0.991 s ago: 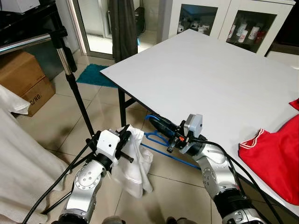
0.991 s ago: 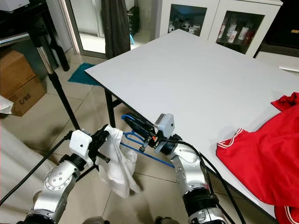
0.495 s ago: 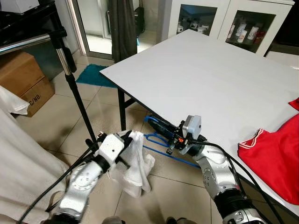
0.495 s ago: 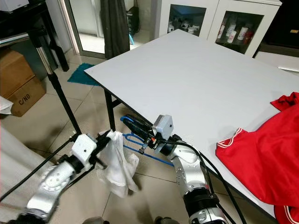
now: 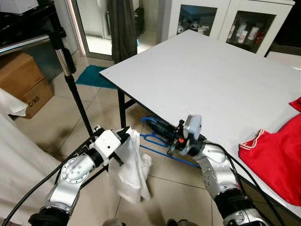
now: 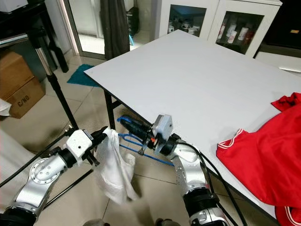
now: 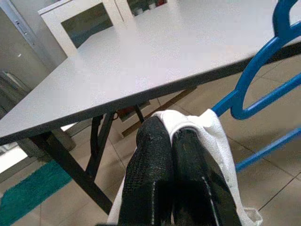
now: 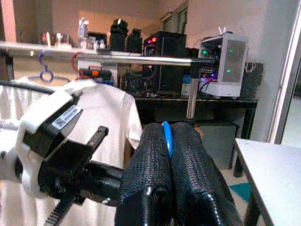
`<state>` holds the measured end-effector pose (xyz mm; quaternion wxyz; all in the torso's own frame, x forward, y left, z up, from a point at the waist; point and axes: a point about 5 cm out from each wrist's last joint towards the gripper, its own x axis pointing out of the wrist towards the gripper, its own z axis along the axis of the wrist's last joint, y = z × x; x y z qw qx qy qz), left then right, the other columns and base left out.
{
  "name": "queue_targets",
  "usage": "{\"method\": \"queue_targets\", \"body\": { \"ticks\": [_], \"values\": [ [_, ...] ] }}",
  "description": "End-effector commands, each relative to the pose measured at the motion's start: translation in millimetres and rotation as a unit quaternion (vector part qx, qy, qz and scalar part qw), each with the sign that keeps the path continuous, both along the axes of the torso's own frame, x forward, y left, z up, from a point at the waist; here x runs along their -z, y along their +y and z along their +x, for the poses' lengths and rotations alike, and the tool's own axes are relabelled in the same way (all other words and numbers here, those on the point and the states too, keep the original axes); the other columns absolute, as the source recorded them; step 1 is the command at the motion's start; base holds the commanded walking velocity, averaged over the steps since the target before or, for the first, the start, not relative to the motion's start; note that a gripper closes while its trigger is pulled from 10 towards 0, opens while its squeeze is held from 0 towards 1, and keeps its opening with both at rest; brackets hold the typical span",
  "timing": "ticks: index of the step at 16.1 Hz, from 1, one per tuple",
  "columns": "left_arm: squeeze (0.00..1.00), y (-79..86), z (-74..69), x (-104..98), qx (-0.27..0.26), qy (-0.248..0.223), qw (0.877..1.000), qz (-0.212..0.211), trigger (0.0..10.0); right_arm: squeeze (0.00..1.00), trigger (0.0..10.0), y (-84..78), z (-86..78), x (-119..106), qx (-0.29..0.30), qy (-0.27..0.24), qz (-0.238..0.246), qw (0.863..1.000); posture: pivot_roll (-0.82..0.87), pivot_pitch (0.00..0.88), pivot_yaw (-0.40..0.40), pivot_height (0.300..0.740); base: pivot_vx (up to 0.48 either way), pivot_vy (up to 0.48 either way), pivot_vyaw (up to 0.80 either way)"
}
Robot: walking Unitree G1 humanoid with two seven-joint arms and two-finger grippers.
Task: Hang hanger
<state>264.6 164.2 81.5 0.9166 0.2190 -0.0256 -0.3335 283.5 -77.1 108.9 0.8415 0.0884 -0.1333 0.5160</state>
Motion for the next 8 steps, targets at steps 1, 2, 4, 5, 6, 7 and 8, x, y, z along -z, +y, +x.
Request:
{"method": "queue_targets", "body": {
  "ticks": [1, 2, 4, 5, 6, 7, 8],
  "values": [
    [0.0, -5.0, 9.4, -23.5, 0.016, -0.041, 0.999, -0.012, 10.0, 0.0, 10.0, -0.6, 8.9, -9.8, 0.007, 0.006, 0.03, 1.0, 0.08, 0.0, 0.012, 0.74, 0.0, 0.0, 0.0],
    [0.0, -7.3, 11.9, -32.8, 0.024, -0.055, 0.998, -0.011, 10.0, 0.0, 10.0, -0.4, 13.0, -9.5, 0.009, 0.036, 0.058, 0.998, 0.08, 0.0, 0.012, 0.74, 0.0, 0.0, 0.0],
    [0.0, -9.3, 15.7, -52.5, 0.039, -0.082, 0.996, -0.009, 10.0, 0.0, 10.0, 2.8, 20.2, -13.0, 0.007, 0.089, 0.123, 0.988, 0.09, 0.0, 0.016, 0.74, 0.0, 0.0, 0.0],
    [0.0, -9.5, 16.2, -55.2, 0.041, -0.086, 0.995, -0.008, 10.0, 0.0, 10.0, 3.6, 20.8, -13.7, 0.005, 0.096, 0.134, 0.986, 0.09, 0.0, 0.016, 0.74, 0.0, 0.0, 0.0],
    [0.0, -9.3, 17.0, -62.8, 0.048, -0.094, 0.994, -0.003, 10.0, 0.0, 10.0, 7.5, 21.6, -15.9, -0.008, 0.115, 0.161, 0.98, 0.1, 0.0, 0.019, 0.74, 0.0, 0.0, 0.0],
    [0.0, -8.6, 17.1, -65.4, 0.051, -0.092, 0.994, 0.001, 10.0, 0.0, 10.0, 10.3, 21.6, -17.0, -0.019, 0.126, 0.173, 0.977, 0.1, 0.0, 0.019, 0.74, 0.0, 0.0, 0.0],
    [0.0, -7.9, 16.8, -65.7, 0.053, -0.089, 0.995, 0.006, 10.0, 0.0, 10.0, 11.5, 21.5, -17.6, -0.025, 0.132, 0.181, 0.974, 0.1, 0.0, 0.02, 0.74, 0.0, 0.0, 0.0]
  ]
}}
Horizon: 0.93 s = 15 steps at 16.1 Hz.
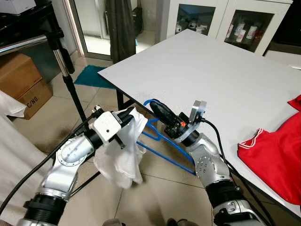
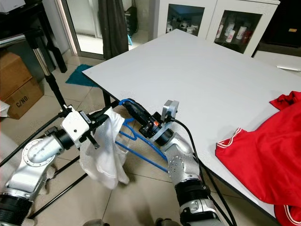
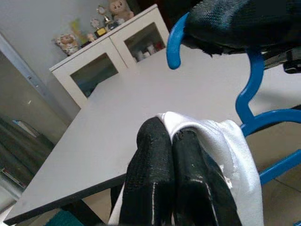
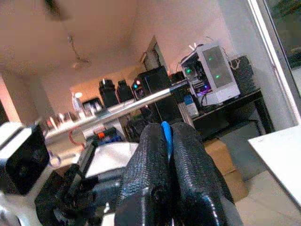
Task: Hang hanger
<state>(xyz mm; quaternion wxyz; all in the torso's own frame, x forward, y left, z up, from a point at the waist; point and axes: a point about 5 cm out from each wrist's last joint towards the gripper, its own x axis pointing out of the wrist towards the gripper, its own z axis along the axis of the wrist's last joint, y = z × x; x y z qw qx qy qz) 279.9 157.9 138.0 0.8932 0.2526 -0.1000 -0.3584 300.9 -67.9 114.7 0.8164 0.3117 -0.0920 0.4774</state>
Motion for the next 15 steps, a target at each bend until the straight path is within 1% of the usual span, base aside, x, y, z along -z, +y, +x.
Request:
{"method": "queue_targets", "body": {
  "ticks": [1, 4, 6, 7, 8, 9, 12, 15],
  "values": [
    [0.0, -0.1, 0.6, -8.3, 0.011, -0.006, 1.0, 0.006, 10.0, 0.0, 10.0, 2.8, 4.7, -12.7, -0.01, -0.005, 0.028, 1.0, 0.1, 0.0, 0.021, 0.74, 0.0, 0.0, 0.0],
    [0.0, 2.1, -0.2, -6.6, 0.009, 0.0, 1.0, 0.015, 10.0, 0.0, 10.0, -0.3, 8.6, -15.1, -0.008, 0.035, 0.086, 0.996, 0.1, 0.0, 0.021, 0.74, 0.0, 0.0, 0.0],
    [0.0, 2.9, 1.5, -10.8, 0.004, -0.003, 1.0, 0.015, 10.0, 0.0, 10.0, -1.6, 12.3, -17.7, -0.017, 0.07, 0.142, 0.987, 0.09, 0.0, 0.022, 0.74, 0.0, 0.0, 0.0],
    [0.0, 3.3, 2.9, -13.6, 0.001, -0.007, 1.0, 0.014, 10.0, 0.0, 10.0, -0.9, 13.2, -19.4, -0.024, 0.079, 0.161, 0.983, 0.09, 0.0, 0.022, 0.74, 0.0, 0.0, 0.0],
    [0.0, 3.7, 4.0, -15.7, 0.0, -0.01, 1.0, 0.014, 10.0, 0.0, 10.0, -0.2, 13.3, -20.3, -0.03, 0.082, 0.17, 0.982, 0.09, 0.0, 0.022, 0.74, 0.0, 0.0, 0.0],
    [0.0, 5.3, 6.1, -20.7, -0.005, -0.018, 1.0, 0.013, 10.0, 0.0, 10.0, 1.0, 12.8, -21.0, -0.05, 0.091, 0.183, 0.978, 0.1, 0.0, 0.023, 0.74, 0.0, 0.0, 0.0],
    [0.0, 8.8, 7.3, -27.4, -0.009, -0.027, 1.0, 0.012, 10.0, 0.0, 10.0, 3.9, 8.6, -16.2, -0.074, 0.098, 0.175, 0.977, 0.1, 0.0, 0.026, 0.74, 0.0, 0.0, 0.0],
    [0.0, 9.4, 7.6, -30.6, -0.011, -0.032, 0.999, 0.009, 10.0, 0.0, 10.0, 4.7, 8.4, -15.0, -0.067, 0.104, 0.174, 0.977, 0.1, 0.0, 0.026, 0.74, 0.0, 0.0, 0.0]
  ]
}}
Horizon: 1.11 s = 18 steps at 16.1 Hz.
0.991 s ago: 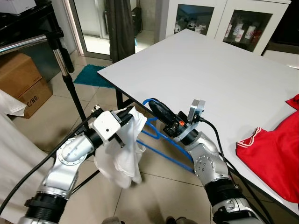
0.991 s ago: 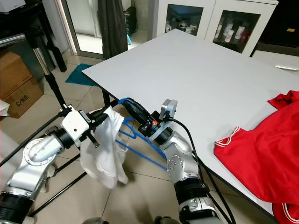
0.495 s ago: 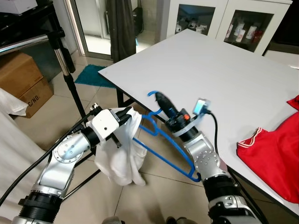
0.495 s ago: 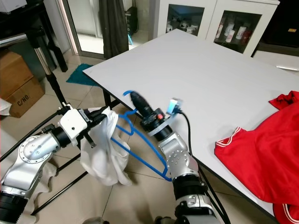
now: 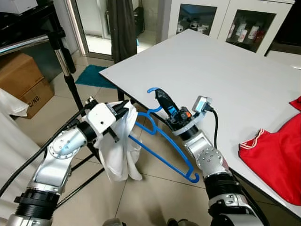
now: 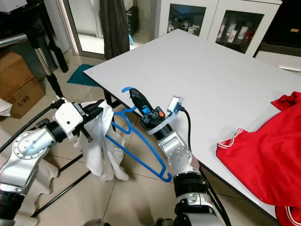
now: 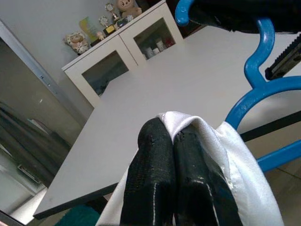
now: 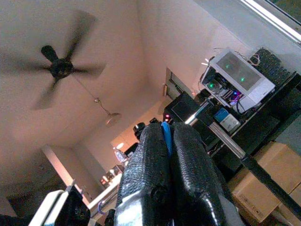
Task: Hang hanger
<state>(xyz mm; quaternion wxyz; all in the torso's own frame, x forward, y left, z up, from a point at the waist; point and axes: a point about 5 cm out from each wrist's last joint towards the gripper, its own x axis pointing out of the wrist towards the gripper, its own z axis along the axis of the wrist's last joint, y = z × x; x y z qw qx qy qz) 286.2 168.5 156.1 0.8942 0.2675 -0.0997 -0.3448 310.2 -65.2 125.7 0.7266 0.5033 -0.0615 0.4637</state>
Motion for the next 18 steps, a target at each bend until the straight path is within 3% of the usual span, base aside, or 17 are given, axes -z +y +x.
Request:
{"method": "queue_targets", "body": {
  "ticks": [1, 9, 18],
  "values": [
    [0.0, -1.4, 1.4, -12.7, 0.003, -0.024, 1.0, -0.004, 10.0, 0.0, 10.0, 2.0, -0.8, -3.9, -0.005, -0.008, 0.004, 1.0, 0.1, 0.0, 0.026, 0.74, 0.0, 0.0, 0.0],
    [0.0, -3.6, 3.0, -12.3, 0.004, -0.018, 1.0, -0.017, 10.0, 0.0, 10.0, 4.0, -7.4, 0.6, -0.029, 0.013, 0.021, 0.999, 0.1, 0.0, 0.029, 0.74, 0.0, 0.0, 0.0],
    [0.0, -5.0, -0.2, -0.2, 0.012, 0.013, 1.0, -0.001, 10.0, 0.0, 10.0, 5.9, -9.5, -2.6, -0.036, -0.023, -0.019, 0.999, 0.1, 0.0, 0.023, 0.74, 0.0, 0.0, 0.0]
  ]
}}
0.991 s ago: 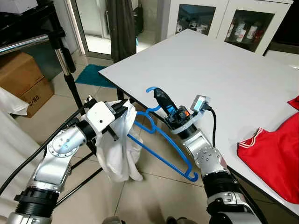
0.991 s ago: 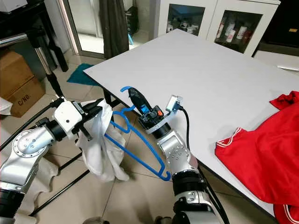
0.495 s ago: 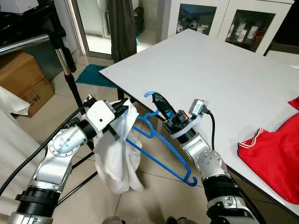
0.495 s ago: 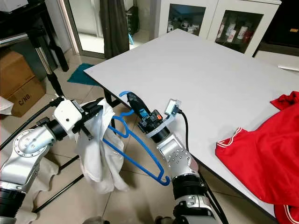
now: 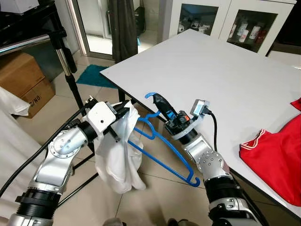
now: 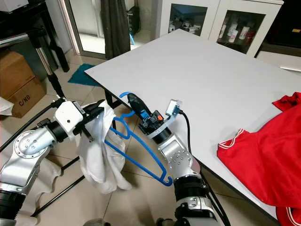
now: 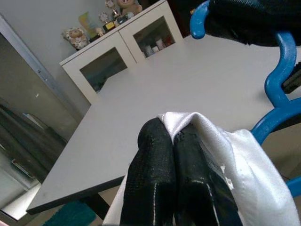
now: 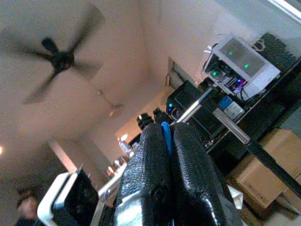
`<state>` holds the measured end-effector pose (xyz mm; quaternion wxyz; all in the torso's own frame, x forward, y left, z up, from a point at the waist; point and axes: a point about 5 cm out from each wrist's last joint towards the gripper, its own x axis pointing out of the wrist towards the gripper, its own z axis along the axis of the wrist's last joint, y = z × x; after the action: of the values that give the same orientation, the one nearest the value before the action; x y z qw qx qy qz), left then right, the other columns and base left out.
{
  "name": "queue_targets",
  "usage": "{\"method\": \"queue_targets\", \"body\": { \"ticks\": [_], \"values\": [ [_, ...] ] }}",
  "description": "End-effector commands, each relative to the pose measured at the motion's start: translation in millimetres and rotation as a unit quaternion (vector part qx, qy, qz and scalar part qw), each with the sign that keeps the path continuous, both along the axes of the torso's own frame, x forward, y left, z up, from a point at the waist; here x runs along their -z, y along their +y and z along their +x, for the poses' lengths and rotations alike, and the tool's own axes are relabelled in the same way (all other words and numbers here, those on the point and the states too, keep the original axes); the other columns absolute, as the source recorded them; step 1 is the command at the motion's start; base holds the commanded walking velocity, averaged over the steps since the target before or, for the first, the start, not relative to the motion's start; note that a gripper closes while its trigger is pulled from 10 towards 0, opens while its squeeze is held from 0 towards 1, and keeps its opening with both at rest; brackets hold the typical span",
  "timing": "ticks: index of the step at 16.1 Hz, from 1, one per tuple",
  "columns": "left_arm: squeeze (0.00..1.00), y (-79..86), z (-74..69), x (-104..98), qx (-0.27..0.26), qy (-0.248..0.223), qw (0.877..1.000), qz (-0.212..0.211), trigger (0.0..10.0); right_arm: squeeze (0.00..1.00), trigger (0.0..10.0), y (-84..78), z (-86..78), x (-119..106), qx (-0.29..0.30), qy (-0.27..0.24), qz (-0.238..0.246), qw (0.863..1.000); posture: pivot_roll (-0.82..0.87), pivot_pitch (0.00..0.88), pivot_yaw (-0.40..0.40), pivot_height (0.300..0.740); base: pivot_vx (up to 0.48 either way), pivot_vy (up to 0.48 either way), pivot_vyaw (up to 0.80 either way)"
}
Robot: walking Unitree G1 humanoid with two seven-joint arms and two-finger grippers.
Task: Hang hanger
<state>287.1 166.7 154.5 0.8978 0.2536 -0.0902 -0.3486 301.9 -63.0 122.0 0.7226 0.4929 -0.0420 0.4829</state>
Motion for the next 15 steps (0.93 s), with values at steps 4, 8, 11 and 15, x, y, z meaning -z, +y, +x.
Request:
{"method": "queue_targets", "body": {
  "ticks": [4, 8, 11, 15],
  "values": [
    [0.0, -7.2, 0.7, 7.9, -0.016, 0.024, 0.997, -0.068, 10.0, 0.0, 10.0, 5.2, -3.5, -3.2, -0.01, -0.025, -0.016, 1.0, 0.09, 0.0, 0.024, 0.74, 0.0, 0.0, 0.0],
    [0.0, -14.1, -3.0, 17.5, -0.015, 0.044, 0.995, -0.09, 10.0, 0.0, 10.0, 3.0, -3.1, -4.0, -0.004, -0.027, -0.017, 0.999, 0.09, 0.0, 0.026, 0.74, 0.0, 0.0, 0.0],
    [0.0, -11.9, -3.7, 20.1, -0.021, 0.049, 0.994, -0.093, 10.0, 0.0, 10.0, 2.8, -2.9, -3.8, -0.003, -0.027, -0.018, 0.999, 0.09, 0.0, 0.026, 0.74, 0.0, 0.0, 0.0],
    [0.0, -6.7, -2.9, 13.9, -0.028, 0.037, 0.995, -0.092, 10.0, 0.0, 10.0, 2.4, -2.2, -2.7, -0.002, -0.026, -0.021, 0.999, 0.1, 0.0, 0.026, 0.74, 0.0, 0.0, 0.0]
  ]
}}
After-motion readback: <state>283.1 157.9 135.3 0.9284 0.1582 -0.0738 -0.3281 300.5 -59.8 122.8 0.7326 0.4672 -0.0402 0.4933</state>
